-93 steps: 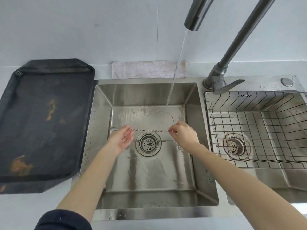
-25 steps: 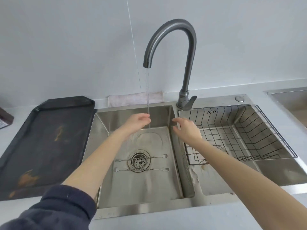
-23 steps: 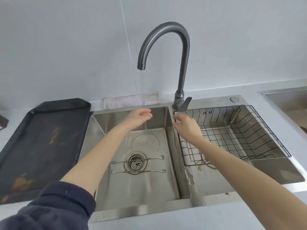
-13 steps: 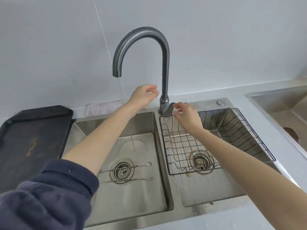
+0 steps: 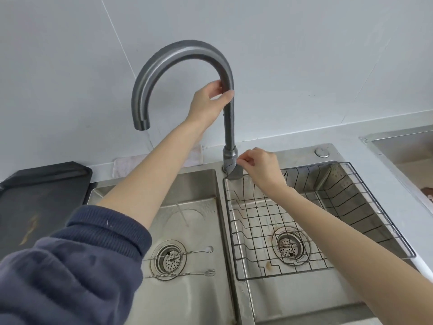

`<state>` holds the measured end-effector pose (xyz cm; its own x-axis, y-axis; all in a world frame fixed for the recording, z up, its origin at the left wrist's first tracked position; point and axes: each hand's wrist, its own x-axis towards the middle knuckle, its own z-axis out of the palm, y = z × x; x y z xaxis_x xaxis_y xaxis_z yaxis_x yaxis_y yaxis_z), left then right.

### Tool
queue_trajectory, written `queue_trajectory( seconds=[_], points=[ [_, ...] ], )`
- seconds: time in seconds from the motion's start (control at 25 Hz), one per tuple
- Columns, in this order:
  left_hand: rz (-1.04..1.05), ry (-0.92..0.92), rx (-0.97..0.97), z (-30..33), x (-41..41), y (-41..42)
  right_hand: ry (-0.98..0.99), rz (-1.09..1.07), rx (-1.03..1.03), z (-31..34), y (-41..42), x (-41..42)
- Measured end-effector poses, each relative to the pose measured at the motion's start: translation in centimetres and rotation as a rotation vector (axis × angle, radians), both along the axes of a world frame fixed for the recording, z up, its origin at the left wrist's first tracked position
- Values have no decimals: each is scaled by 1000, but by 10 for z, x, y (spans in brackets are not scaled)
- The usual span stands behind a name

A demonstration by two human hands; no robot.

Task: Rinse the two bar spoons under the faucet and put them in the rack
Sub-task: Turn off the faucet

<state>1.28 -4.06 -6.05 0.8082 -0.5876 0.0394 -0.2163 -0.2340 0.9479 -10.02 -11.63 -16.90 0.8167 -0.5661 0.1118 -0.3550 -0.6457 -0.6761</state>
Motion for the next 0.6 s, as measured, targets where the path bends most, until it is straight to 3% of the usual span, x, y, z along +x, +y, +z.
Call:
queue_trajectory(
  seconds=[0.28, 0.6],
  points=[
    [60, -78, 0, -9, 4, -12, -12, 19, 37, 6, -5, 6],
    [72, -28, -20, -7, 1, -8, 1, -6, 76, 10, -8, 15]
  ],
)
